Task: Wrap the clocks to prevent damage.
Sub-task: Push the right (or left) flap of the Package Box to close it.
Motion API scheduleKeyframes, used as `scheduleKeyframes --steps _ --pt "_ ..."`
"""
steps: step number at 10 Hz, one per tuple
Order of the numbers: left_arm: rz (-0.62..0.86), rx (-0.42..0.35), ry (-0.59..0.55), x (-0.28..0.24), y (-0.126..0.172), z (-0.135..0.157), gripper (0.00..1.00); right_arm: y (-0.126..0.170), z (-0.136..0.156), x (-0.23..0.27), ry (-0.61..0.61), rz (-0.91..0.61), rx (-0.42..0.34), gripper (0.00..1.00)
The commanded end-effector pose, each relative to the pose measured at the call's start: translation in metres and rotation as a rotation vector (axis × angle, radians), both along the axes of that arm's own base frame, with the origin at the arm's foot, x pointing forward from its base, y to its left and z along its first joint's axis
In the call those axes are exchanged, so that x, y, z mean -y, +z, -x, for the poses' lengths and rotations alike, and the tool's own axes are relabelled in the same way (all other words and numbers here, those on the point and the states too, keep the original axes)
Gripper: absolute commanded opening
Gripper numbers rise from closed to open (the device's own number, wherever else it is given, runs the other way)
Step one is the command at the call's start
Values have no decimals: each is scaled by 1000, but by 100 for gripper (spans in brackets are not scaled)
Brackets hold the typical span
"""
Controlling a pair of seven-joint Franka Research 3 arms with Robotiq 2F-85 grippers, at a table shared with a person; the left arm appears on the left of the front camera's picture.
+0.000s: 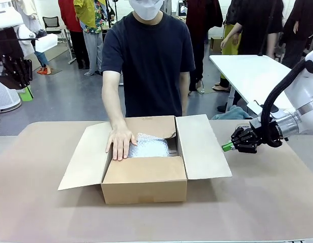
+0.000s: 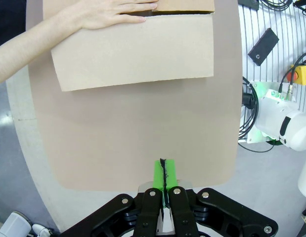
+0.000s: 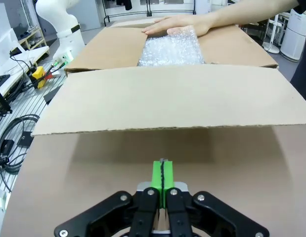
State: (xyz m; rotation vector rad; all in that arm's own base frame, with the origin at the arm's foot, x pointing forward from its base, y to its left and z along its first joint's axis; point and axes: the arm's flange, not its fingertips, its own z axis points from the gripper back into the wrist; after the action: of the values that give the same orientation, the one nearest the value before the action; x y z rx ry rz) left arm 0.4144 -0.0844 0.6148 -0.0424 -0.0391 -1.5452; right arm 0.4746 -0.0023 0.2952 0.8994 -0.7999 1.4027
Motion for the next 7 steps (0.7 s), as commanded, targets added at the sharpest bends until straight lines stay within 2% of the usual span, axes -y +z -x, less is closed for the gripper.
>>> scheduleKeyframes --steps 1,4,6,7 --pt "5 -6 -2 -2 2 1 0 -7 -8 -9 -15 -35 16 1" --pt "5 -6 -2 -2 2 1 0 -11 -9 -22 11 -80 -35 1" --pt "5 -6 -2 -2 2 1 0 -10 -8 -34 35 -164 -66 1" --pt "5 -6 -2 -2 2 1 0 -7 -6 -40 45 -185 -51 1"
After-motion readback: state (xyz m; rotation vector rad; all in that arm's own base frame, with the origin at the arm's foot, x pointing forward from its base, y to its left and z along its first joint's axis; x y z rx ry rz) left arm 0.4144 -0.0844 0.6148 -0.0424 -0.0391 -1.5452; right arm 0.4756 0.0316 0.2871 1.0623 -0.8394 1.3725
